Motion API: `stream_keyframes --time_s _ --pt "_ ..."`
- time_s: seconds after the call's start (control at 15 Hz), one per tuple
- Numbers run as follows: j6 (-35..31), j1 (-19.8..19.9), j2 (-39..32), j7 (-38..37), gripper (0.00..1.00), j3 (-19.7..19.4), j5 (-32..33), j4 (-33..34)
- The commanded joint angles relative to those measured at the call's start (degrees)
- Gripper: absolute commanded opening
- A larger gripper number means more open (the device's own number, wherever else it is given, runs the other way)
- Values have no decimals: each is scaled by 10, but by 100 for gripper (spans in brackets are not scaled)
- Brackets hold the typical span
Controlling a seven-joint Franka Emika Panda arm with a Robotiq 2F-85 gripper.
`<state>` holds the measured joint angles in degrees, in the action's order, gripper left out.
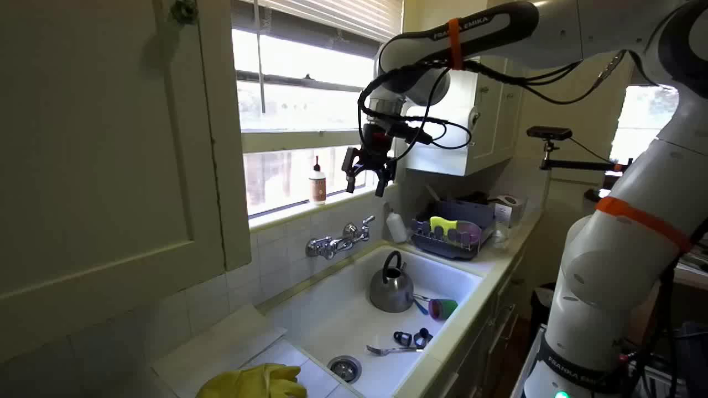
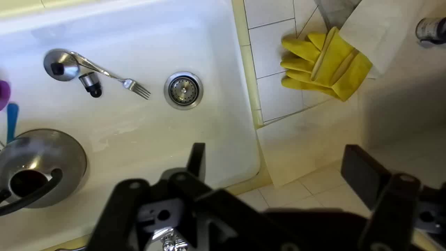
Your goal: Remove the plug from the drain.
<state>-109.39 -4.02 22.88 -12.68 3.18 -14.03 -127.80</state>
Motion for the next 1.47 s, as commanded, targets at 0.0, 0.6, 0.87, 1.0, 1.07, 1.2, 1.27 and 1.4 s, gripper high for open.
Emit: stream_keyframes --time_s 0.0,0.6,0.87,1.0,1.07,1.2,1.27,1.4 --pt "1 6 0 2 100 5 -2 1" --pt "-37 8 -80 -68 100 36 13 -27" --pt "-141 2 -165 -74 100 44 22 -60" --pt "-218 1 -199 -61 100 42 38 -79" --pt "-266 1 -215 -60 100 40 49 -89" --pt "-357 0 -256 -68 100 34 68 -106" --pt "-393 -2 -284 -50 100 31 50 -110" --pt "-441 -1 -341 -45 100 26 38 -111"
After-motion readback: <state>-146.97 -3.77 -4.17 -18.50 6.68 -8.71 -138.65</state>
